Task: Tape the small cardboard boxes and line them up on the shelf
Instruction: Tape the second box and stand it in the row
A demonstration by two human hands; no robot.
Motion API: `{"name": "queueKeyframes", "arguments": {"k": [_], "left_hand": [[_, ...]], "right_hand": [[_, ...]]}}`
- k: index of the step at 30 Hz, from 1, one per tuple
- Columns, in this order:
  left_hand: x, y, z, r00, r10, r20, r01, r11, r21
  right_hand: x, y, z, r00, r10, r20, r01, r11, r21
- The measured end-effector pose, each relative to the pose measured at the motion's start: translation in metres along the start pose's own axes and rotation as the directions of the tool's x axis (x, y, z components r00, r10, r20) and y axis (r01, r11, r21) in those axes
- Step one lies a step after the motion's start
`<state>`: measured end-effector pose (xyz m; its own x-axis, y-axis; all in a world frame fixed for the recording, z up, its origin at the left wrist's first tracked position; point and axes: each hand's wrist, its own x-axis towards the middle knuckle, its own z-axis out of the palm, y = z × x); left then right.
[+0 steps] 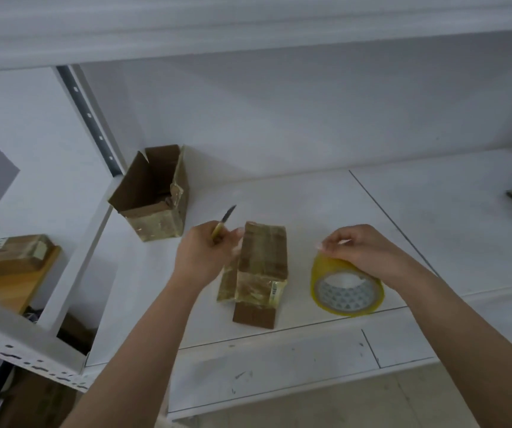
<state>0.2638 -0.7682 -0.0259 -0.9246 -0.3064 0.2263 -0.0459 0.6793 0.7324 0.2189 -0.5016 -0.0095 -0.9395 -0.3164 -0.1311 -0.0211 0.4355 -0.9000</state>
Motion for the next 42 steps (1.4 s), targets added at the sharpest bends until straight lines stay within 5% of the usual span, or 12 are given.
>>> {"name": "queueKeyframes", "arguments": {"k": [2, 9, 13, 21, 26, 31, 33, 35, 37, 39, 42], "left_hand": [[-0.008, -0.018, 0.0, 0.999, -0.031, 0.013, 0.031, 0.999, 0.02], [-0.01, -0.041, 0.009, 0.998, -0.057, -0.025, 0.058, 0.997, 0.046], [-0.012, -0.058, 0.022, 0.996, -0.09, 0.021, 0.089, 0.995, 0.054], [-0.035, -0.084, 0.053, 0.886, -0.411, 0.216, 0.461, 0.83, -0.314], [-0.045, -0.082, 0.069, 0.821, -0.518, 0.239, 0.565, 0.798, -0.21], [-0.04, -0.08, 0.048, 0.877, -0.451, 0.165, 0.473, 0.87, -0.136], [-0.027, -0.066, 0.027, 0.932, -0.358, 0.059, 0.363, 0.911, -0.197], [-0.009, -0.04, 0.011, 0.971, -0.196, 0.137, 0.23, 0.924, -0.307], [0.004, -0.008, 0.012, 0.902, 0.012, 0.431, 0.154, 0.925, -0.349], [0.009, 0.018, 0.025, 0.725, 0.108, 0.681, 0.143, 0.943, -0.302], [0.013, 0.024, 0.047, 0.61, 0.049, 0.791, 0.172, 0.966, -0.192]], "right_hand": [[0.0, 0.013, 0.006, 1.0, 0.013, 0.001, -0.012, 0.986, -0.164], [0.012, 0.031, 0.024, 0.996, 0.081, -0.035, -0.087, 0.964, -0.25], [0.018, 0.039, 0.035, 0.993, 0.106, -0.049, -0.116, 0.889, -0.444], [0.024, 0.043, 0.07, 0.996, 0.078, -0.031, -0.081, 0.779, -0.622], [0.025, 0.042, 0.071, 0.994, 0.105, -0.018, -0.093, 0.771, -0.63], [0.025, 0.042, 0.069, 0.994, 0.102, -0.038, -0.103, 0.774, -0.625], [0.024, 0.043, 0.068, 0.992, 0.114, -0.053, -0.122, 0.779, -0.616], [0.024, 0.043, 0.068, 0.99, 0.133, -0.05, -0.136, 0.781, -0.61], [0.025, 0.044, 0.067, 0.988, 0.145, -0.046, -0.143, 0.789, -0.597], [0.025, 0.044, 0.066, 0.987, 0.153, -0.04, -0.147, 0.793, -0.591], [0.024, 0.044, 0.06, 0.987, 0.162, 0.018, -0.129, 0.845, -0.518]]}}
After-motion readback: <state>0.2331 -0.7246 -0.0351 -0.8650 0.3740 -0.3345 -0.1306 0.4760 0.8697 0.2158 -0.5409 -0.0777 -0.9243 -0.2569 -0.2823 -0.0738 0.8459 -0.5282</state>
